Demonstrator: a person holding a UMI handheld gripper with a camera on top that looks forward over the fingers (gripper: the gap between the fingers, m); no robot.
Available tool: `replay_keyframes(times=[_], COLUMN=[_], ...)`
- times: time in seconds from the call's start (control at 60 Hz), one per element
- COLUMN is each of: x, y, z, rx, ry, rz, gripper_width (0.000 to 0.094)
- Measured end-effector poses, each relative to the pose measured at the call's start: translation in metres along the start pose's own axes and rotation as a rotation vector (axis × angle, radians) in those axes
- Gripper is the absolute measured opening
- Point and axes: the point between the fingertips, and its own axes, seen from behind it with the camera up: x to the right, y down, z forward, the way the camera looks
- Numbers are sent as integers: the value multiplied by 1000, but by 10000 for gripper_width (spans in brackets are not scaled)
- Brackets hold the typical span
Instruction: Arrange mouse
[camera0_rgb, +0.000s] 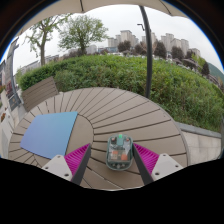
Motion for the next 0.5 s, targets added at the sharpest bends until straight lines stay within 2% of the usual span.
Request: replay_keyframes(times=[0.217, 0.283, 0.35, 0.367, 0.383, 0.4, 0.5], x=[-3, 0, 6, 9, 11, 11, 8], y=[-7, -6, -6, -6, -7, -7, -8], z=[14, 16, 16, 17, 17, 17, 16], rx=[-23, -29, -28, -26, -23, -22, -57], ry=[-10, 4, 31, 43, 53, 55, 67], rz=[-31, -41, -53, -58, -61, -62, -69], gripper_width=[831, 792, 677, 610, 484, 429, 354])
